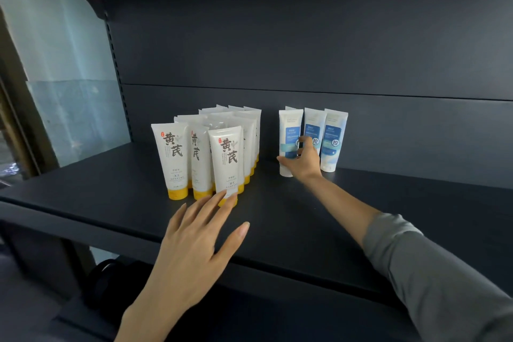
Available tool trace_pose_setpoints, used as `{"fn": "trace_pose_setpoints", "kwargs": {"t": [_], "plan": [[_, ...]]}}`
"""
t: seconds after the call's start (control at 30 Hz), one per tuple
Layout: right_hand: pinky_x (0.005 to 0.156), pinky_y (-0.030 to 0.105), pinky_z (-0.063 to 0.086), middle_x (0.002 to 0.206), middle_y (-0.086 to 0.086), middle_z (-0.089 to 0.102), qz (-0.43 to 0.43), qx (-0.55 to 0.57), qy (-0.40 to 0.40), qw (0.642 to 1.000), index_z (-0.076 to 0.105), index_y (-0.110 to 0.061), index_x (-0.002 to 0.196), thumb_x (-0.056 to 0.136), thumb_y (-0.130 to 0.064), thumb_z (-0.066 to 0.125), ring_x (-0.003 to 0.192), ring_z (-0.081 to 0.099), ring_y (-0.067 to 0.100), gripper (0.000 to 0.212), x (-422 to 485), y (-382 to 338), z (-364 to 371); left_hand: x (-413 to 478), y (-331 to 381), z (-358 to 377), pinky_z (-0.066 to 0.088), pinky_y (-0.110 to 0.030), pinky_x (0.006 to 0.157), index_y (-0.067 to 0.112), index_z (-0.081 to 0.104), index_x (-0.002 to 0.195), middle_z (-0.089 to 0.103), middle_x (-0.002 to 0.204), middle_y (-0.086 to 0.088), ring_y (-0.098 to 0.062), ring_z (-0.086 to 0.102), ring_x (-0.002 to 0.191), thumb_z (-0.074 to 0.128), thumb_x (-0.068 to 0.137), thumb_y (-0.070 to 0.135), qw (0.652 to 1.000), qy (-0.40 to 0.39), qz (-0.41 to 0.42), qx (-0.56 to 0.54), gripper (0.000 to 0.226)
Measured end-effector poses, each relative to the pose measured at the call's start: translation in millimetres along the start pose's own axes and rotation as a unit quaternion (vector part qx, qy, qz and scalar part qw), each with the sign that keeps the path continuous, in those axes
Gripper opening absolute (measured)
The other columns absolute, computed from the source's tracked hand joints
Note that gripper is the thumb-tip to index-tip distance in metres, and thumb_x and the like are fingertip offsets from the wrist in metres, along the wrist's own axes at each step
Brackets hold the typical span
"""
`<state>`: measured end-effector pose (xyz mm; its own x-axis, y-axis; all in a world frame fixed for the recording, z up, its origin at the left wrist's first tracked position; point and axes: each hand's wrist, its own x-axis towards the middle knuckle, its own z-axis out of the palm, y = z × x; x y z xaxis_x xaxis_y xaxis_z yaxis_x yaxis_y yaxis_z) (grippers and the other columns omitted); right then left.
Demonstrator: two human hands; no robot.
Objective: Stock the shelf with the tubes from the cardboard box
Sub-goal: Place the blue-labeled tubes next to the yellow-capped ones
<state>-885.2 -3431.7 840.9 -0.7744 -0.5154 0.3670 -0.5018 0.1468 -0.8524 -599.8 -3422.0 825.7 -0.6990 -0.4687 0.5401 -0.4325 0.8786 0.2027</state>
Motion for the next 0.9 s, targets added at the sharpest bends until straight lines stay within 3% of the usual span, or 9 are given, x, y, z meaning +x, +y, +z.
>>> {"fn": "trace_pose_setpoints", "kwargs": {"t": [0.3,0.53,0.67,0.9], "plan": [[0.091,0.033,0.045,0.13,0.014,0.046,0.033,-0.01,0.023,0.999,0.036,-0.009,0.127,0.081,-0.012,0.073,0.118,0.05,0.026,0.06,10.4,5.6,12.2,3.4,-8.6,2.8,0.03,-0.04,0.111,0.027,0.043,0.14,0.045,0.144,0.008,-0.01,0.037,0.135,0.0,0.084,0.073,1.0,0.002,-0.013,-0.024,0.084],[0.088,0.031,0.044,0.129,0.012,0.048,0.049,-0.01,0.053,0.997,0.038,-0.008,0.123,0.08,-0.012,0.074,0.118,0.05,0.024,0.056,16.2,7.7,20.5,7.0,-12.2,4.0,0.019,-0.031,0.113,0.035,0.032,0.143,0.035,0.149,0.015,0.007,0.015,0.131,-0.008,0.077,0.077,0.999,-0.004,-0.02,-0.035,0.088],[0.084,0.027,0.041,0.128,0.013,0.047,0.053,-0.008,0.06,0.997,0.039,-0.006,0.122,0.079,-0.012,0.074,0.116,0.051,0.024,0.056,16.3,7.7,21.4,6.4,-14.0,2.7,0.024,-0.034,0.112,0.031,0.038,0.142,0.04,0.147,0.012,-0.001,0.026,0.135,-0.005,0.081,0.075,0.999,-0.003,-0.014,-0.047,0.087],[0.092,0.031,0.041,0.129,0.013,0.044,0.065,-0.021,0.049,0.996,0.037,-0.005,0.128,0.079,-0.019,0.076,0.118,0.048,0.026,0.065,4.8,3.1,3.9,1.4,-22.5,-1.0,0.021,-0.032,0.116,0.038,0.027,0.144,0.032,0.15,0.018,0.001,0.024,0.138,-0.006,0.077,0.076,0.998,-0.031,-0.002,-0.053,0.084]]}}
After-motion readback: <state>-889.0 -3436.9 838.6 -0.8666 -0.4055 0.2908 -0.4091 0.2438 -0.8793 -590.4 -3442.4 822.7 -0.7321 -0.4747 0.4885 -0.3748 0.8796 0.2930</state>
